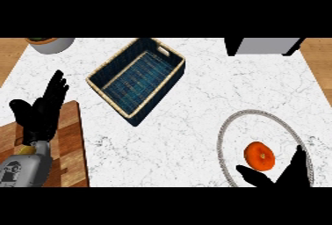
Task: Pick the squash from the placemat and place it in the basket
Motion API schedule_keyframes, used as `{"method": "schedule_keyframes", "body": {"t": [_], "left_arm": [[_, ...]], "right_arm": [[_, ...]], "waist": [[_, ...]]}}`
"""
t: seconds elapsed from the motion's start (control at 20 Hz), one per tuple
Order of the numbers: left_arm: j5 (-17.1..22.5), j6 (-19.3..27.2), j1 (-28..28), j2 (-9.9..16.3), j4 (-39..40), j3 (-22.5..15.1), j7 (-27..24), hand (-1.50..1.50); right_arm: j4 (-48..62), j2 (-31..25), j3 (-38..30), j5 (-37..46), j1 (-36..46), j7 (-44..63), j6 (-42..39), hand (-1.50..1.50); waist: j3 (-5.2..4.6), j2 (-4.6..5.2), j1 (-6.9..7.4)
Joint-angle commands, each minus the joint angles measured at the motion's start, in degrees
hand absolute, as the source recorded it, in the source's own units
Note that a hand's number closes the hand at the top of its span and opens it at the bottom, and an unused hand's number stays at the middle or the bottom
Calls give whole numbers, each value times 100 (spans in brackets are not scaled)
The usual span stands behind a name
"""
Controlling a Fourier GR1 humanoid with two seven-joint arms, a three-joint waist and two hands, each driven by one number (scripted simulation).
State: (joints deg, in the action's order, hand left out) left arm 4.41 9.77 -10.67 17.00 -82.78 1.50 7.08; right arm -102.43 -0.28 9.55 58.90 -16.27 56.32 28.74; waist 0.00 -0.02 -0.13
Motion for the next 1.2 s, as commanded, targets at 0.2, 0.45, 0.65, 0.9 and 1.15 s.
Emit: {"method": "schedule_keyframes", "body": {"t": [0.2, 0.45, 0.65, 0.9, 1.15], "left_arm": [[-200, -176, 60, -196, 48, 146, -92, 0], [-250, -166, 135, -215, -704, 141, 571, 0], [-251, -396, -90, -250, 42, 368, 34, 0], [-272, -507, 18, -178, -170, 539, 174, 0], [-241, -482, 41, -312, -176, 444, 140, 0]], "right_arm": [[687, -1, -230, -226, 151, -305, 232, -150], [1437, 27, -411, -335, 672, -347, 467, -150], [1184, -5, -468, -403, 414, -341, 187, -150], [1420, -24, -479, -668, 607, -483, 137, -150], [2000, -234, -367, -1267, 871, -1095, -211, 150]], "waist": [[1, 1, -1], [2, -1, 21], [0, 3, -3], [0, 2, 6], [2, 12, 34]]}}
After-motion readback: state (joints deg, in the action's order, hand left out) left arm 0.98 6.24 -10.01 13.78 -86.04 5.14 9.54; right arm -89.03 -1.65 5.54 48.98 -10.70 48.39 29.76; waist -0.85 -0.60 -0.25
